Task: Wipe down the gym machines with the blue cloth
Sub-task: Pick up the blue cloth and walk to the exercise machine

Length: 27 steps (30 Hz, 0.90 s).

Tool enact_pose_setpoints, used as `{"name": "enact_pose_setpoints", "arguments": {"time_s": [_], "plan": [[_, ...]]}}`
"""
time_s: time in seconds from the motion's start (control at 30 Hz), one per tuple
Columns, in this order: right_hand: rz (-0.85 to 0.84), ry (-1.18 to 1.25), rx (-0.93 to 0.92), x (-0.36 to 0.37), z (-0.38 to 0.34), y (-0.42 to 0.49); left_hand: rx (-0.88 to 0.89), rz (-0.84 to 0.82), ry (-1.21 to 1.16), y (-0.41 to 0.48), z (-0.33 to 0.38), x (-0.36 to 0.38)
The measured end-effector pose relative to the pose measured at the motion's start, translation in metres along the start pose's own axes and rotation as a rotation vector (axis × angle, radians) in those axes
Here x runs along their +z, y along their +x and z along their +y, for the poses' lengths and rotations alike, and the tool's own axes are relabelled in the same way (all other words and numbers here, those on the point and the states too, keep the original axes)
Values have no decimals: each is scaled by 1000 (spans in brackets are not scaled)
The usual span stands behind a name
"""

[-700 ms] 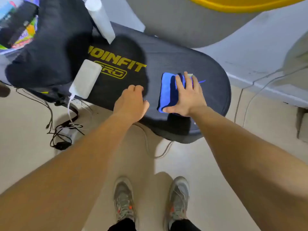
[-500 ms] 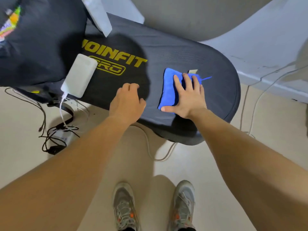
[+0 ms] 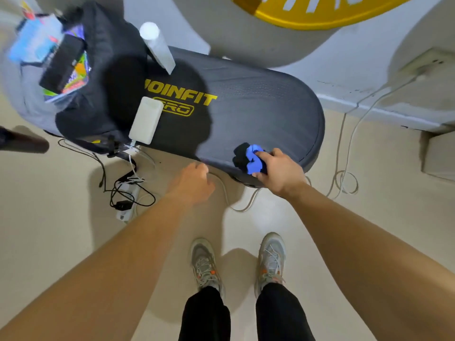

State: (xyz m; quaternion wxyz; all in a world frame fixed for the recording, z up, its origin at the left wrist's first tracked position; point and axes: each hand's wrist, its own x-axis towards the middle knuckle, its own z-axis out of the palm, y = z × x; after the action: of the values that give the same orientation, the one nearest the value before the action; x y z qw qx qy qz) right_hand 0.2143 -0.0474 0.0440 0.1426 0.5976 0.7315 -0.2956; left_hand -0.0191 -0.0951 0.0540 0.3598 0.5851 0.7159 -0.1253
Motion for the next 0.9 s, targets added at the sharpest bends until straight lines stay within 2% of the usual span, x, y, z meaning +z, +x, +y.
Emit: {"name": "enact_pose_setpoints", "arguments": {"time_s": [0.07,0.27,0.47,0.6,0.7,0.9], "plan": [[8,48,53,-43,-2,-40,-21,-67,-21,-37,14,-33],[-24,145,108,-193,-30,-166,96,-43,29,-159,93,-156],[168,214,148,-308,-56,-277,246,-8,56,-243,149,-249],[275,275,286,-347,-57,-359,395,55,129,-290,192,-300],[311,264,395,-357,-52,-421,494,27,184,-322,233,-322],[400,339,623,-360,-12,-529,694,-11,295,-371,336,-320]]}}
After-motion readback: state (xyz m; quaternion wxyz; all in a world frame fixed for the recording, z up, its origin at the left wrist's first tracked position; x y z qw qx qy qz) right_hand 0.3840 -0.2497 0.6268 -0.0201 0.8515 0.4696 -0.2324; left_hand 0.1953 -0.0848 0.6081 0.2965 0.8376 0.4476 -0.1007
